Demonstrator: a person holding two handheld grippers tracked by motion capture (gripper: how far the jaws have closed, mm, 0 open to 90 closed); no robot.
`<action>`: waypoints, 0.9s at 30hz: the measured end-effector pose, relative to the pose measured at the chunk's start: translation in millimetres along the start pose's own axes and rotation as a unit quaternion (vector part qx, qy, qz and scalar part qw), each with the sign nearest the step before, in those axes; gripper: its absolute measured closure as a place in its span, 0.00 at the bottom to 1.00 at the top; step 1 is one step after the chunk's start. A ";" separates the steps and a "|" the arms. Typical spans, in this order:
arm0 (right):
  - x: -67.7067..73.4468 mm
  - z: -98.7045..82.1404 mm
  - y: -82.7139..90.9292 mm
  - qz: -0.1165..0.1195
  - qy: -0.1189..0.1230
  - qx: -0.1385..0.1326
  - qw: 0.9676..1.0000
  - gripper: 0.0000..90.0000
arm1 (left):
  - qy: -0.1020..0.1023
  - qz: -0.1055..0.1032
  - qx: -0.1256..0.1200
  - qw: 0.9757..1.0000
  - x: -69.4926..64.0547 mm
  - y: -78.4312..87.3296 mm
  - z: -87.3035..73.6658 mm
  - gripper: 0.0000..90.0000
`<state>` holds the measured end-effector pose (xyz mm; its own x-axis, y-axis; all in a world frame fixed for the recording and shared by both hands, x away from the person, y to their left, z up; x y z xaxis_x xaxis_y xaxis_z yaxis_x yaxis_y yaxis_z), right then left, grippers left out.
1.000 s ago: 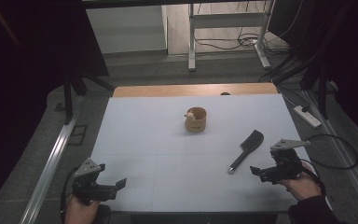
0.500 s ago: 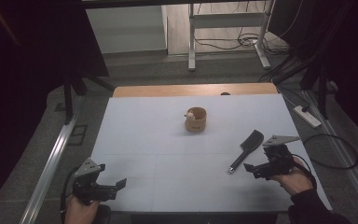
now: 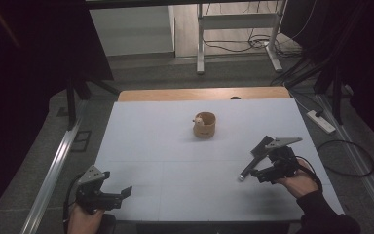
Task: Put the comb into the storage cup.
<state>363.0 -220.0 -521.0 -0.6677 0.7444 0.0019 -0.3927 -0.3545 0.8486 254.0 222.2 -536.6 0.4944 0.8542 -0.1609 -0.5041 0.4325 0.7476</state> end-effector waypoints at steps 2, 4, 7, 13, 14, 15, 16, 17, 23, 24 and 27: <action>1.4 2.1 -2.7 -0.001 0.002 0.005 1.000 0.00 | 0.000 0.000 0.000 1.000 0.0 0.0 0.0 0.00; 2.4 3.9 -5.4 -0.002 0.005 0.011 1.000 0.00 | 0.000 0.000 0.000 1.000 0.0 0.0 0.0 0.00; 3.8 6.2 -9.2 -0.001 0.006 0.017 1.000 0.00 | 0.000 -0.001 0.000 1.000 0.1 0.0 0.0 0.00; 6.2 10.8 -13.6 0.004 0.007 0.023 1.000 0.00 | 0.001 -0.001 0.000 1.000 0.1 0.0 0.0 0.00; 6.8 11.7 -14.2 0.006 0.006 0.024 1.000 0.00 | 0.001 -0.001 0.000 1.000 0.1 0.0 0.0 0.00; 7.4 12.6 -14.9 0.007 0.005 0.024 1.000 0.00 | 0.001 -0.001 0.000 1.000 0.2 0.0 0.0 0.00; 7.4 13.5 -15.7 0.007 0.008 0.025 1.000 0.00 | 0.001 -0.002 0.000 1.000 0.2 0.0 0.0 0.00; 7.9 14.3 -16.7 0.008 0.007 0.028 1.000 0.00 | 0.001 -0.002 0.000 1.000 0.2 0.0 0.0 0.00; 10.1 18.5 -23.3 0.010 0.012 0.037 0.999 0.00 | 0.002 -0.002 -0.001 1.000 0.4 0.1 0.0 0.00; 10.7 19.2 -24.4 0.011 0.014 0.038 0.999 0.00 | 0.002 -0.003 -0.001 1.000 0.3 0.0 0.0 0.00; 11.5 21.4 -27.3 0.009 0.020 0.042 0.999 0.00 | 0.002 -0.002 0.000 1.000 0.4 0.0 0.0 0.00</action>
Point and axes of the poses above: each handheld gripper's, and its own axes: y roughly backward along the jaws, z roughly out of its top, x roughly to its left, the point moved 9 cm from there along -y, roughly forward along the jaws, and after that the axes turned 7 degrees about x, right-handed, at the moved point
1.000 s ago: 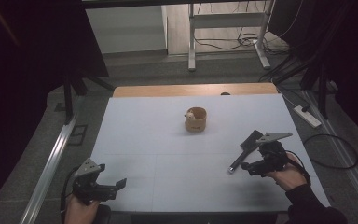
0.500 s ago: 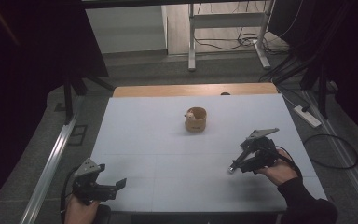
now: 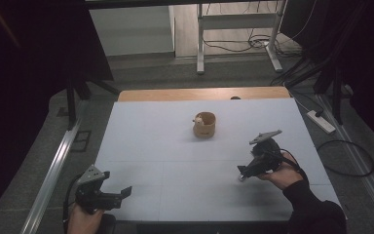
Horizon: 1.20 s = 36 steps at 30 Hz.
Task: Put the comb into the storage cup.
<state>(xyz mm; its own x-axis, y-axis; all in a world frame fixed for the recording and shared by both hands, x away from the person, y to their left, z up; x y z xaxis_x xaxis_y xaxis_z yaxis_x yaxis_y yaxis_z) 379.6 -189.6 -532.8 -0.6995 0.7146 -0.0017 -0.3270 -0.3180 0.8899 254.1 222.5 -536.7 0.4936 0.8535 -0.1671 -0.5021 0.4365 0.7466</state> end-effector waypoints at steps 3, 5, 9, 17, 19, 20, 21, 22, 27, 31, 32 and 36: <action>0.6 2.8 -2.6 -0.002 0.004 0.003 1.000 0.00 | 0.000 0.000 0.000 1.000 0.0 0.0 0.0 0.00; 0.7 4.6 -5.1 -0.003 0.006 0.007 1.000 0.00 | 0.001 -0.001 0.000 1.000 0.1 0.0 0.0 0.00; 1.2 8.7 -10.9 -0.008 0.014 0.015 1.000 0.00 | 0.000 0.000 0.000 1.000 0.1 0.0 0.0 0.00; -1.5 11.3 -14.7 -0.015 0.016 0.017 1.000 0.25 | 0.001 -0.002 -0.001 1.000 0.0 0.2 -0.1 0.00; -2.5 12.2 -13.6 -0.014 0.014 0.012 1.000 0.38 | 0.000 -0.001 -0.001 1.000 0.1 0.2 -0.1 0.00; -2.3 12.4 -13.1 -0.009 0.015 0.011 1.000 0.47 | 0.000 -0.001 0.000 1.000 0.1 0.1 -0.1 0.00; -1.8 12.7 -12.9 -0.003 0.015 0.010 1.000 0.53 | 0.000 -0.001 0.000 1.000 0.1 0.1 -0.1 0.00; -1.7 12.9 -12.9 0.001 0.014 0.011 1.000 0.61 | 0.000 -0.001 0.000 1.000 0.1 0.1 -0.1 0.00; 0.8 12.4 -15.9 0.028 0.018 0.022 0.999 0.91 | 0.000 -0.002 -0.001 1.000 0.0 0.2 -0.1 0.00; 1.9 13.0 -16.0 0.037 0.025 0.021 0.999 1.00 | 0.000 -0.002 -0.001 1.000 0.0 0.2 -0.2 0.00; 2.2 12.4 -16.6 0.036 0.027 0.022 0.999 1.00 | 0.000 -0.002 -0.001 1.000 -0.1 0.3 -0.2 0.00; 2.5 9.2 -21.2 0.034 0.034 0.025 0.999 1.00 | 0.000 -0.002 -0.001 1.000 -0.1 0.3 -0.2 0.00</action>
Point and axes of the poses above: each handheld gripper's, and its own axes: y roughly backward along the jaws, z roughly out of its top, x roughly to its left, the point moved 9 cm from there along -y, roughly forward along the jaws, and after that the axes turned 7 degrees about x, right-handed, at the moved point
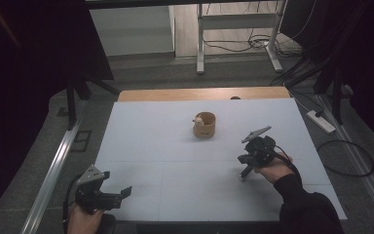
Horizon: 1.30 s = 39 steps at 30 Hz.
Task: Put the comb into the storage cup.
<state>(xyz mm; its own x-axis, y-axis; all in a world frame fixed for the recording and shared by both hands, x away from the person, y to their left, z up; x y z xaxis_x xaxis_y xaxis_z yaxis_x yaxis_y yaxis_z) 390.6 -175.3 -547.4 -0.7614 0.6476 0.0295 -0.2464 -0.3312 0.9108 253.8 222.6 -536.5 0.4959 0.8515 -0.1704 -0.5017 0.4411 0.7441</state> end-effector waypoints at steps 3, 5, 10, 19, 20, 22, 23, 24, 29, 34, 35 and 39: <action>-0.1 -2.4 -4.0 -0.002 0.003 0.005 1.000 1.00 | 0.000 0.000 0.000 1.000 -0.1 0.0 0.0 0.00; 0.0 -3.9 -6.5 0.001 0.002 0.007 1.000 1.00 | 0.000 0.000 0.000 1.000 -0.1 0.0 0.0 0.00; -0.3 -8.1 -13.5 0.005 0.002 0.013 1.000 1.00 | 0.000 -0.001 0.000 1.000 -0.1 0.0 0.0 0.00; 3.3 -16.1 -25.8 0.008 0.008 0.037 0.999 1.00 | -0.001 -0.001 -0.001 1.000 -0.2 0.2 0.1 0.00; 3.6 -16.7 -26.3 0.009 0.009 0.038 0.999 1.00 | -0.001 -0.001 -0.001 1.000 -0.3 0.1 0.0 0.00; 3.8 -18.1 -26.7 0.010 0.006 0.041 0.999 1.00 | 0.000 -0.001 -0.001 1.000 -0.3 0.2 0.0 0.00; 3.8 -18.9 -26.7 0.011 0.004 0.043 0.999 1.00 | -0.001 -0.001 -0.001 1.000 -0.3 0.2 0.0 0.00; 3.5 -19.9 -26.8 0.012 0.003 0.044 0.999 1.00 | -0.001 -0.001 -0.001 1.000 -0.3 0.2 0.0 0.00; 1.4 -26.5 -25.9 0.013 -0.004 0.050 0.999 1.00 | 0.000 -0.001 -0.001 1.000 -0.3 0.3 0.0 0.00; -2.5 -33.8 -22.0 0.016 -0.016 0.050 0.998 1.00 | 0.000 0.000 -0.001 1.000 -0.3 0.3 0.1 0.00; -3.2 -35.3 -21.2 0.016 -0.019 0.052 0.998 1.00 | -0.001 0.000 -0.001 1.000 -0.3 0.3 0.1 0.00; -6.1 -40.1 -18.8 0.018 -0.026 0.051 0.998 1.00 | -0.001 0.000 -0.001 1.000 -0.4 0.3 0.1 0.00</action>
Point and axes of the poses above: each handheld gripper's, and its own axes: y roughly backward along the jaws, z roughly out of its top, x roughly to its left, the point moved 9 cm from there along -y, roughly forward along the jaws, and after that the axes turned 7 degrees about x, right-handed, at the moved point
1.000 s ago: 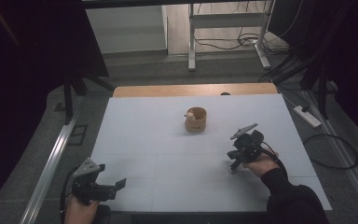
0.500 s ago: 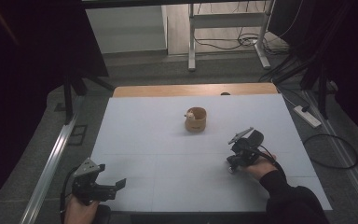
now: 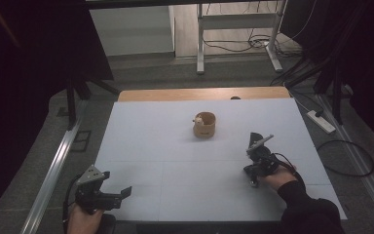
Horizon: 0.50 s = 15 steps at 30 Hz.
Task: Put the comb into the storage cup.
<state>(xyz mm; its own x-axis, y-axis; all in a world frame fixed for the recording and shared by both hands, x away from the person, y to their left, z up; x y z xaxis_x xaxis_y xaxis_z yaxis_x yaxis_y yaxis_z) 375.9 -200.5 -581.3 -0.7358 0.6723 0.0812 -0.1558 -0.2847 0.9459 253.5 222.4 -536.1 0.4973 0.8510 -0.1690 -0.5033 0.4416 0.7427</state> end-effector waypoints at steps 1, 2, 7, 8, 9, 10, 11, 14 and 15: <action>-1.0 -1.3 0.5 -0.001 0.000 0.001 1.000 1.00 | 0.000 0.000 0.000 1.000 0.0 0.0 0.0 0.00; -1.5 -2.4 0.9 -0.001 -0.001 0.000 1.000 1.00 | 0.000 0.000 0.000 1.000 0.0 0.0 0.0 0.00; -5.0 -7.3 3.2 -0.004 -0.006 0.001 1.000 1.00 | 0.000 0.000 0.000 1.000 -0.1 0.1 0.0 0.00; -5.9 -8.3 3.6 -0.005 -0.007 0.002 1.000 1.00 | -0.001 0.000 0.000 1.000 -0.1 0.1 0.0 0.00; -6.7 -9.2 4.1 -0.007 -0.009 0.003 1.000 1.00 | -0.001 0.000 0.000 1.000 -0.1 0.1 0.0 0.00; -8.1 -10.2 4.6 -0.008 -0.009 0.003 1.000 1.00 | -0.001 0.000 0.000 1.000 -0.1 0.1 0.0 0.00; -9.5 -10.9 5.1 -0.009 -0.011 0.002 1.000 1.00 | -0.001 0.000 0.000 1.000 -0.1 0.1 0.0 0.00; -17.7 -15.4 8.4 -0.027 -0.013 0.009 1.000 1.00 | 0.000 -0.001 -0.001 1.000 -0.1 0.2 0.0 0.00; -20.3 -16.8 9.2 -0.026 -0.019 0.008 0.999 1.00 | 0.000 -0.001 -0.001 1.000 -0.1 0.1 0.0 0.00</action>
<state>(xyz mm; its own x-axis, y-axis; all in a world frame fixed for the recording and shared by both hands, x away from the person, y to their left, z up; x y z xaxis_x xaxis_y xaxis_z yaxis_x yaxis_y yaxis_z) 378.3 -228.3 -579.4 -0.7017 0.7112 0.0423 -0.1832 -0.2375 0.9539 253.5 222.4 -536.0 0.4989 0.8498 -0.1701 -0.5033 0.4439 0.7414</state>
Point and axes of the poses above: each handheld gripper's, and its own axes: y roughly backward along the jaws, z roughly out of its top, x roughly to its left, the point moved 9 cm from there along -y, roughly forward along the jaws, and after that the axes turned 7 degrees about x, right-handed, at the moved point
